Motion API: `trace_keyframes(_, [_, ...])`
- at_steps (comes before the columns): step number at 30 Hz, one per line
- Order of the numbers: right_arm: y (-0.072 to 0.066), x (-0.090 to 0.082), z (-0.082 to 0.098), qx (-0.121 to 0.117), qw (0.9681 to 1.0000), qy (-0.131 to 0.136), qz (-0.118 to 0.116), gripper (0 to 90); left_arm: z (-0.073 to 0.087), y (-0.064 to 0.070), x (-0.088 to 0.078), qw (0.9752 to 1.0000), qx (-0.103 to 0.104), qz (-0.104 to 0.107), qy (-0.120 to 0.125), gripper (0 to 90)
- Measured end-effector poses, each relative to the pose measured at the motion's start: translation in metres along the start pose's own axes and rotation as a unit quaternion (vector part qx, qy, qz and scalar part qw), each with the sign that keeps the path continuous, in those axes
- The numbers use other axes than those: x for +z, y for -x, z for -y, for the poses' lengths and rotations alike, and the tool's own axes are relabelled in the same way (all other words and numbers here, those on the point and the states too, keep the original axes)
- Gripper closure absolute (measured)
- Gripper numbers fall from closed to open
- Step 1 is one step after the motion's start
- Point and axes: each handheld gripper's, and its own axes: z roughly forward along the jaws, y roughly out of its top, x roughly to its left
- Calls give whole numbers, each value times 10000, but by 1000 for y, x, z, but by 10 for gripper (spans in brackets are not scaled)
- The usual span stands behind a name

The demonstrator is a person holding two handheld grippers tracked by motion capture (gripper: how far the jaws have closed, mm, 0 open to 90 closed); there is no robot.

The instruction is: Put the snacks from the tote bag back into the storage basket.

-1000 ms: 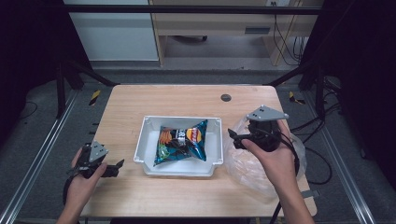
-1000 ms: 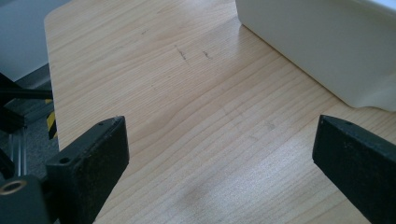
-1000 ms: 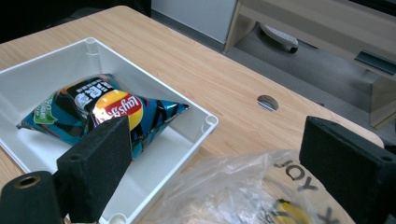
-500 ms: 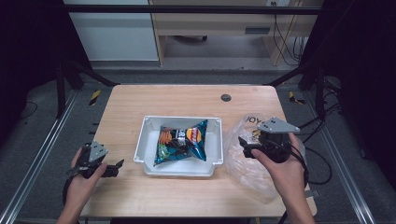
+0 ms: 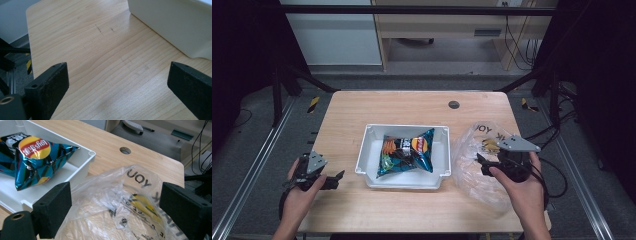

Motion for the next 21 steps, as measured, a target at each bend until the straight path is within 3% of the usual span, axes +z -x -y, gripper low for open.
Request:
trace_keyframes(3, [0, 5, 12, -21, 9999, -26, 101, 128, 0, -1, -1, 10000, -9, -23, 17, 33])
trace_keyframes(12, [1, 25, 41, 178, 9992, -341, 49, 106, 1, -3, -2, 10000, -48, -55, 27, 33])
trace_keyframes(21, [11, 29, 60, 342, 9985, -425, 93, 90, 1, -3, -1, 10000, -50, -53, 16, 33])
